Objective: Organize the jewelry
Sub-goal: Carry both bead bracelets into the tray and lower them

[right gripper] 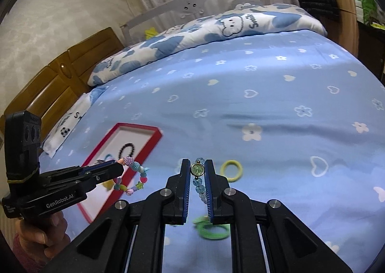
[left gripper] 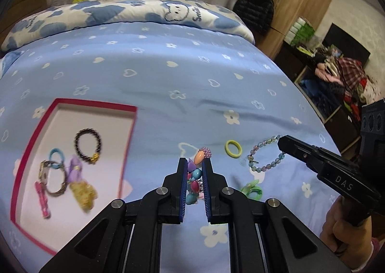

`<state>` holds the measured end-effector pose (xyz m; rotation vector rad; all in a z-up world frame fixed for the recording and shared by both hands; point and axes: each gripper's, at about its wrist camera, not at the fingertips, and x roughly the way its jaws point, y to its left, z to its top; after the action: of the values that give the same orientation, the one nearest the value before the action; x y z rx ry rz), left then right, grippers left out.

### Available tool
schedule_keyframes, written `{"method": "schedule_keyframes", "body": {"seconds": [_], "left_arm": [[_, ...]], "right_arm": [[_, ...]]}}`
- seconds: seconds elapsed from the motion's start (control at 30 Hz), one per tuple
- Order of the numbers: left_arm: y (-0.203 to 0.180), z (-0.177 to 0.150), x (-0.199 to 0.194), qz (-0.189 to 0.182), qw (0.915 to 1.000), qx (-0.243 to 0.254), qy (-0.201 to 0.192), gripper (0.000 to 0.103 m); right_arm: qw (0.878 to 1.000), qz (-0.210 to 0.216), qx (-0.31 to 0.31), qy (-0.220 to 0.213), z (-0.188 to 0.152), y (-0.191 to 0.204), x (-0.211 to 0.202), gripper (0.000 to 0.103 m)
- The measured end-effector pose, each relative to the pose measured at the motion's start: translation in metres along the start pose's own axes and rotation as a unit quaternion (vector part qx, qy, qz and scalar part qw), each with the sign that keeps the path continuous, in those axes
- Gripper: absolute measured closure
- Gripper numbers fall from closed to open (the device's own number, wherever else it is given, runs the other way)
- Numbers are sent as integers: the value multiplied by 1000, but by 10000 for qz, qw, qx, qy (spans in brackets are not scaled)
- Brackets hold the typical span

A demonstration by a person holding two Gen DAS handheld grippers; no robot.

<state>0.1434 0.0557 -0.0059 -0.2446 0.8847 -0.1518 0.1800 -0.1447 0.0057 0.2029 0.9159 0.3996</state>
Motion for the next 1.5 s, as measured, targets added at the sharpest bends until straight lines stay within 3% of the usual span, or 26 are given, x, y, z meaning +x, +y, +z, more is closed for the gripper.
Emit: {"method": "schedule_keyframes", "body": {"seconds": [0.43,0.9,1.5], "left_arm": [[49,-23,-62,264,9980,-526,-213,93],[100,-43,-99,642,9917,-1087,-263,93],[148,-65,-88,641,9834,-1697,-65,93]], "right_arm": [[9962,790,-221,303,-10,55,24,92],[9863,1421,-610,578,-15,121,52,92],[9693,1927,-1061,1096,-39,196,92,92]]}}
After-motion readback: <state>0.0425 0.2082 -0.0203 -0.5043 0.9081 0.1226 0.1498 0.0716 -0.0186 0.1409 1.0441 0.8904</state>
